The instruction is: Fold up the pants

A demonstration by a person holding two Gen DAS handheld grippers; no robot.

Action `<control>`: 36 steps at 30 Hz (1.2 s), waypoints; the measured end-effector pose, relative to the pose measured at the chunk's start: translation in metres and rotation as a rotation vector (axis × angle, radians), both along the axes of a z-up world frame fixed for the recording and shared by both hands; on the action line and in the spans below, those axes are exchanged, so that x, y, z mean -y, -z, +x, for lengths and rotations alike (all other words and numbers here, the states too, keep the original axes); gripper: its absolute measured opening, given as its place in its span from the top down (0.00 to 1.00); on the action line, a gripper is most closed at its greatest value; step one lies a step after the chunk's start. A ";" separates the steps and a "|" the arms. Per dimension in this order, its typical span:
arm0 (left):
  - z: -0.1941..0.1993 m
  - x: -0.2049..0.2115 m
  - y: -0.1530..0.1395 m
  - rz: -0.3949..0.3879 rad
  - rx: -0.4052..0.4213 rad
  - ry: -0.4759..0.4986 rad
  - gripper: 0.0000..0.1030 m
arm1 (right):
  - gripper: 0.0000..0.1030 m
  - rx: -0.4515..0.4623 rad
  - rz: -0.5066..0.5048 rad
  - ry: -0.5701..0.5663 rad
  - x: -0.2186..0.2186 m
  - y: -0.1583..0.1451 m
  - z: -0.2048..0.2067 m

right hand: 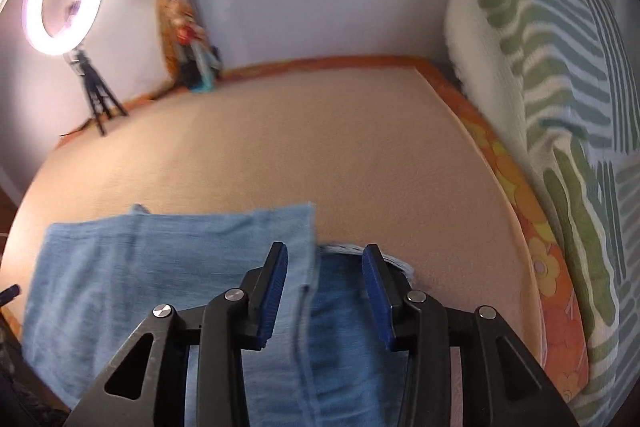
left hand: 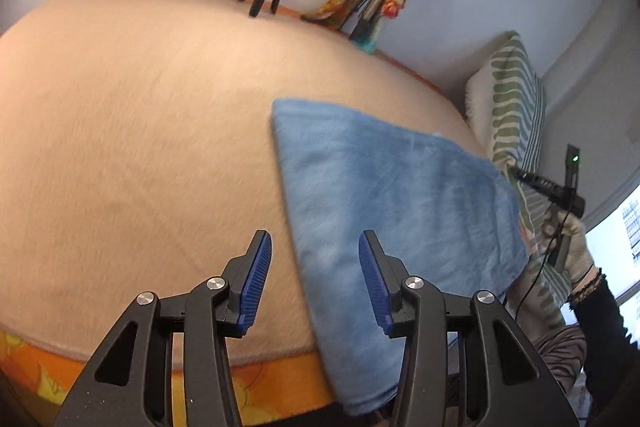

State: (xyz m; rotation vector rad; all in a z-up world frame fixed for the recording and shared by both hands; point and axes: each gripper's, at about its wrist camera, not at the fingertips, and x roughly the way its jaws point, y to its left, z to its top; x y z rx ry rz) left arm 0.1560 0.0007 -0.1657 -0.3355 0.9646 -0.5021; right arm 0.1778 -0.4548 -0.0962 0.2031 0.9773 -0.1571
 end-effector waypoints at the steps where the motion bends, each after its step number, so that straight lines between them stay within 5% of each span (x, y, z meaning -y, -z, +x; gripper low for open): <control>1: -0.001 0.000 0.006 -0.009 -0.026 0.003 0.57 | 0.60 0.010 0.031 -0.008 -0.004 -0.002 0.000; 5: -0.006 0.007 0.014 -0.006 -0.057 0.020 0.57 | 0.60 0.021 0.085 -0.090 -0.038 -0.008 0.011; 14: -0.005 0.018 0.013 0.065 0.015 0.013 0.58 | 0.58 0.051 0.242 -0.408 -0.166 -0.031 0.024; 22: -0.014 0.012 0.012 0.020 0.001 0.020 0.57 | 0.61 -0.090 0.344 -0.652 -0.301 -0.002 0.054; 36: -0.034 -0.003 0.021 -0.230 -0.107 0.048 0.60 | 0.62 -0.379 0.264 -0.706 -0.413 0.061 0.103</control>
